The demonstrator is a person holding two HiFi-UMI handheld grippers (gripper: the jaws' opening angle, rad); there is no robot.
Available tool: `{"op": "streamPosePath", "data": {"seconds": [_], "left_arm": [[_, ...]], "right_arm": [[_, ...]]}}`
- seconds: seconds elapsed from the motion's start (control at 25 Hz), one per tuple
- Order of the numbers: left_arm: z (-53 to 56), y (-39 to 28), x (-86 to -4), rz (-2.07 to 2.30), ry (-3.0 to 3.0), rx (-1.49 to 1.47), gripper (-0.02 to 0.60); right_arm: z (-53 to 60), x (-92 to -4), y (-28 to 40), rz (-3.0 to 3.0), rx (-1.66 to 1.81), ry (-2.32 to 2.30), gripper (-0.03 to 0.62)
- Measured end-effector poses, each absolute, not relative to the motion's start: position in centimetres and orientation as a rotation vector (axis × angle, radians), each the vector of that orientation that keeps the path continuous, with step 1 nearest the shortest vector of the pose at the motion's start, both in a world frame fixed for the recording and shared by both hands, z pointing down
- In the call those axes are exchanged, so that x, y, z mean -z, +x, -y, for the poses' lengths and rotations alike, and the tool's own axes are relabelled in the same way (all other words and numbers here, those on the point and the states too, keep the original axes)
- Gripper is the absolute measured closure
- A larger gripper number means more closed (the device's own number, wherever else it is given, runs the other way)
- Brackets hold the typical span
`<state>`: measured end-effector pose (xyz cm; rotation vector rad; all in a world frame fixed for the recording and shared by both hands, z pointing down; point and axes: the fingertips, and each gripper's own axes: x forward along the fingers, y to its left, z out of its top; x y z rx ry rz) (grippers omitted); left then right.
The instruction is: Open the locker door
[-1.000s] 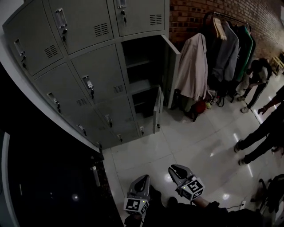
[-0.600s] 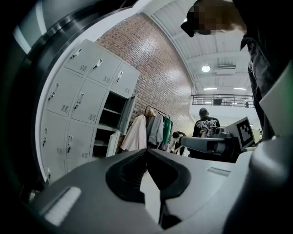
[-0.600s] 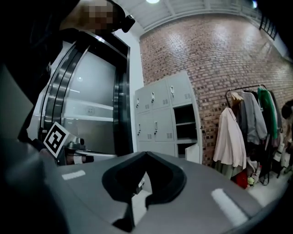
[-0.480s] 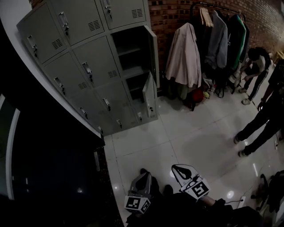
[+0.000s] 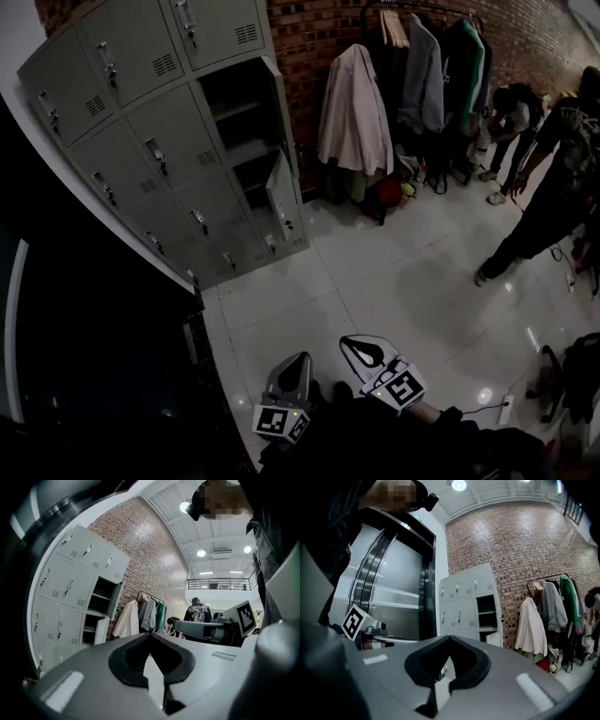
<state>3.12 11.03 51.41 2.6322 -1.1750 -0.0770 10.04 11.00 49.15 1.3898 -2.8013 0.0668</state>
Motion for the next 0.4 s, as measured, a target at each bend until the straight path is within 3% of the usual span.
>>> {"op": "streamPosePath", "data": {"seconds": [0.4], "left_arm": [[-10.7, 5.8, -50.3, 1.134, 2.69, 0.071, 0.563]], "right_arm": [[-11.0, -49.5, 12.2, 2.781, -0.078, 1.427, 0.594]]}}
